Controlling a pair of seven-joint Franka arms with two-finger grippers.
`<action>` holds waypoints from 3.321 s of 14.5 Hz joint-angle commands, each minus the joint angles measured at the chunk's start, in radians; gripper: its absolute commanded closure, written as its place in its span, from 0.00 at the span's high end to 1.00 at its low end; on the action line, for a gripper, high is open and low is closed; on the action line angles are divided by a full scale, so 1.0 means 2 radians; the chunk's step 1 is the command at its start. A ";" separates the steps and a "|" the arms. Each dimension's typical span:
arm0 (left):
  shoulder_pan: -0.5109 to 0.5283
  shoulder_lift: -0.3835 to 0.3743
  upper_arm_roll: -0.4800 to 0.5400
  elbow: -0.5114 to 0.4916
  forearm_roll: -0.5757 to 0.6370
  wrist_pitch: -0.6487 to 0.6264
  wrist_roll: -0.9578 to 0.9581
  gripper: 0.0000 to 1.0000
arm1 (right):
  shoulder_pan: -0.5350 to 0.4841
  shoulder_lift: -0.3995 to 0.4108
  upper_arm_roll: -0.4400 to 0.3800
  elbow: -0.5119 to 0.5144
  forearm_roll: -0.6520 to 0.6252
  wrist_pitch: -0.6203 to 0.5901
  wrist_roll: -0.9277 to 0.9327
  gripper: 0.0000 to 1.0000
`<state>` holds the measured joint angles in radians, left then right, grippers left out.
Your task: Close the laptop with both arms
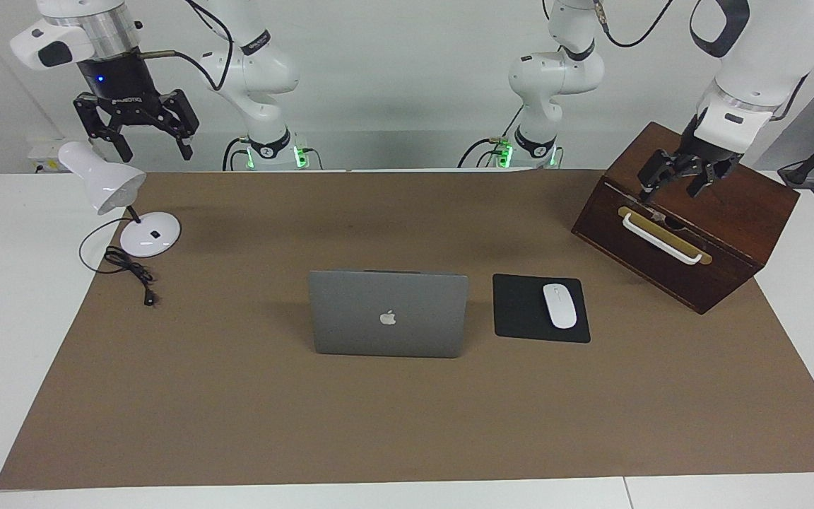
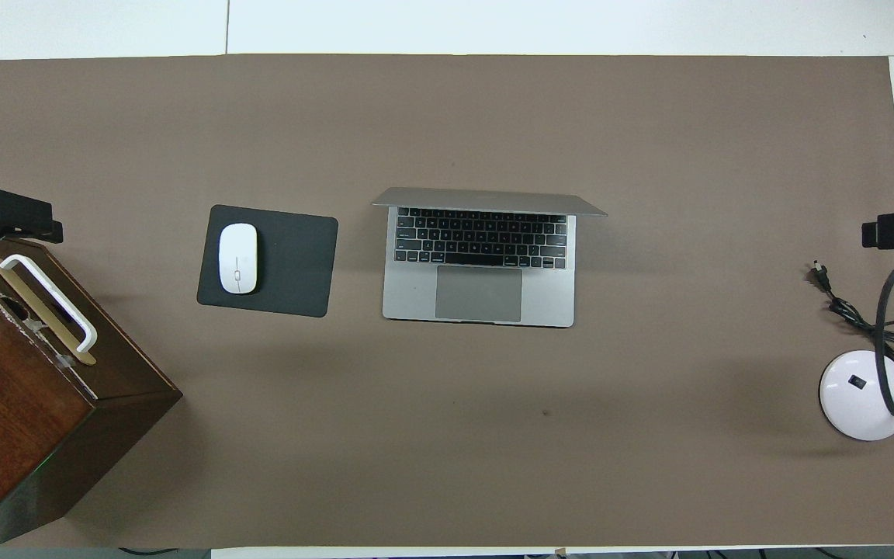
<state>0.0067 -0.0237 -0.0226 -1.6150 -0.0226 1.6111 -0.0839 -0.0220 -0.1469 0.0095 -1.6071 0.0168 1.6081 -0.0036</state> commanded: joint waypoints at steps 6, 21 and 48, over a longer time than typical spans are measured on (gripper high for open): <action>0.007 0.007 -0.012 0.011 -0.005 0.004 0.004 1.00 | -0.010 -0.007 0.004 -0.006 0.003 -0.007 -0.010 1.00; 0.000 -0.010 -0.024 -0.025 -0.006 0.057 -0.148 0.04 | -0.010 -0.006 0.004 -0.006 0.003 -0.007 -0.010 1.00; -0.041 -0.142 -0.026 -0.396 -0.442 0.352 -0.783 0.00 | -0.054 0.024 0.060 0.000 0.001 -0.041 -0.010 1.00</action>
<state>-0.0393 -0.2808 -0.0809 -2.3164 -0.8150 2.2322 -1.6253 -0.1041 -0.0954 0.1119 -1.6128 0.0168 1.5463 -0.0037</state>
